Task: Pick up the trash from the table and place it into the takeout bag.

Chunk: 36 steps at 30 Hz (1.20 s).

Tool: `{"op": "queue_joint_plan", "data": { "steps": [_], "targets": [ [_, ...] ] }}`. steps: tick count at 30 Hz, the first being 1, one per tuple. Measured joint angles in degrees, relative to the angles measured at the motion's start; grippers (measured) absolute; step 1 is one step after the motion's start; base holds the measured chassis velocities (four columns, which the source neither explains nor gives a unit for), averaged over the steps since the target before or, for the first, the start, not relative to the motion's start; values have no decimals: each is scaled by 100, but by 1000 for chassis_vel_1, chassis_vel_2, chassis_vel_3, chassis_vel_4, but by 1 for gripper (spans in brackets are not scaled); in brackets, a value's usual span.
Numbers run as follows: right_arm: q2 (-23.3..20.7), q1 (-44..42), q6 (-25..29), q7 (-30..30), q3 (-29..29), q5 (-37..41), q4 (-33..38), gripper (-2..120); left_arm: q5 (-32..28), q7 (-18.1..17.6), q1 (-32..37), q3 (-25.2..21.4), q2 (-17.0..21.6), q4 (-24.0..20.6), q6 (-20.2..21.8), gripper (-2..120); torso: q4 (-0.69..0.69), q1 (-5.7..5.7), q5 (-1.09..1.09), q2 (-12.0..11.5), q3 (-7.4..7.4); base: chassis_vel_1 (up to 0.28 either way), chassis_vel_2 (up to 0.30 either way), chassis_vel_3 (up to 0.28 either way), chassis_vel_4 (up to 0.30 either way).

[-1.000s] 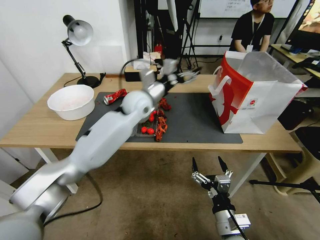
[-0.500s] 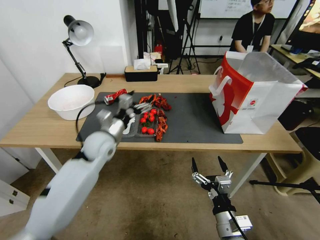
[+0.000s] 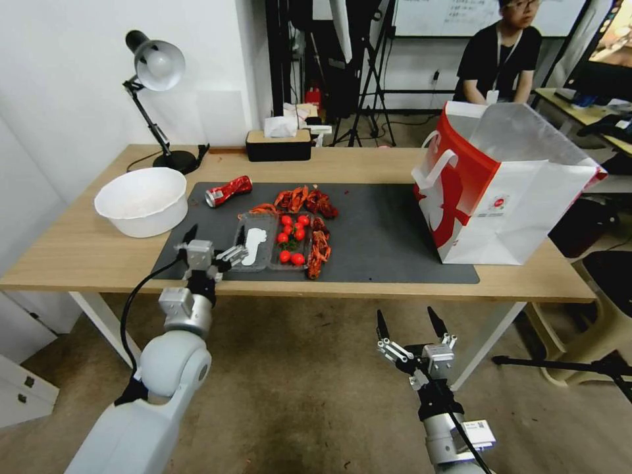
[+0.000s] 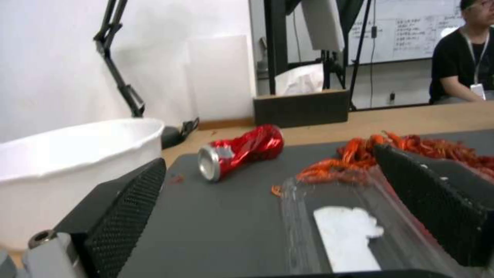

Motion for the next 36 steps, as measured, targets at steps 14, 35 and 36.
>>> {"op": "queue_joint_plan", "data": {
  "steps": [14, 35, 36],
  "targets": [
    [-29, -26, -15, -6, -7, 0, 10, 100, -90, -62, 221, -186, -38, -136, 51, 100, 0, 1, 0, -1, 0, 0, 0, 0, 0],
    [-23, -82, -24, -14, 47, -11, 24, 100, -811, 933, -1805, 581, 990, 1052, 683, 100, 0, 2, -1, -1, 1, 0, 0, 0, 0],
    [-17, -82, -24, -14, 46, -15, 19, 100, -891, 979, -2138, 703, 1086, 1249, 736, 100, -2, 2, 0, -2, 1, 0, 0, 0, 0]
  ]
}}
